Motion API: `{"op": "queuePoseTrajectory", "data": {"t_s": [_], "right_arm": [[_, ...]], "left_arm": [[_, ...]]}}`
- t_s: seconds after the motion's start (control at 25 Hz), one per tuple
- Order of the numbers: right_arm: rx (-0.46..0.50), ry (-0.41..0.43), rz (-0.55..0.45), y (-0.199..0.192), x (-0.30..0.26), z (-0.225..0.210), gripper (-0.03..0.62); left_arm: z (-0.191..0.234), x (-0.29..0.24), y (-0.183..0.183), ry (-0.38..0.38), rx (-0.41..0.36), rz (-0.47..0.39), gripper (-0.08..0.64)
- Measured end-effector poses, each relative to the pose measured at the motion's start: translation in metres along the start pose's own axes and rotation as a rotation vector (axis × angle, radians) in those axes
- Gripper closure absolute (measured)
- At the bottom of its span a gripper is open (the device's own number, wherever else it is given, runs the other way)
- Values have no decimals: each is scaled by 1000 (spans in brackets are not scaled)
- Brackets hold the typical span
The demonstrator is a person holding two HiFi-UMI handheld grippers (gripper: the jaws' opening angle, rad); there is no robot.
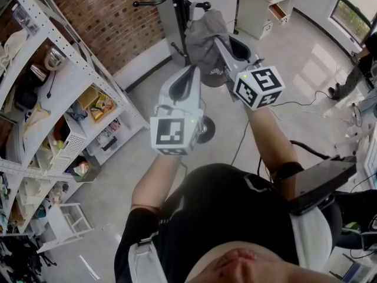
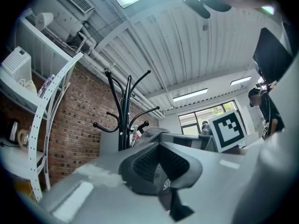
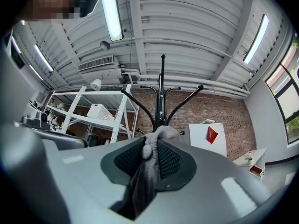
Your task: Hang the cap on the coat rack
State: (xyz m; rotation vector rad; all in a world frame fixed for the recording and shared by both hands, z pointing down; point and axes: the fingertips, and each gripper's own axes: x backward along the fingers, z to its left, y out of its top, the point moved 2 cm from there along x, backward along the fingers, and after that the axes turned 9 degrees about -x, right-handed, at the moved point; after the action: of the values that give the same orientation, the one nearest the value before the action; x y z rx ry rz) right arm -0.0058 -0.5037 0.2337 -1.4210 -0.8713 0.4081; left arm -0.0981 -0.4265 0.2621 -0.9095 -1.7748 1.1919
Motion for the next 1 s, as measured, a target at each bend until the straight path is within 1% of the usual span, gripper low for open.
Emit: {"op": "queuePoseTrajectory", "data": {"t_s": [0.36,0.64,1.0], "right_arm": [[-15,19,32,-16,-19,-2,511],[-34,30,70,-37,-35,-3,511],[-46,2,134,-69,-50,-17,511]], "left_arm": [[8,-5,-8,26,-5,21,491],[14,-4,-14,45,-9,37,491],[17,-5,-19,49,-8,48,491]]}}
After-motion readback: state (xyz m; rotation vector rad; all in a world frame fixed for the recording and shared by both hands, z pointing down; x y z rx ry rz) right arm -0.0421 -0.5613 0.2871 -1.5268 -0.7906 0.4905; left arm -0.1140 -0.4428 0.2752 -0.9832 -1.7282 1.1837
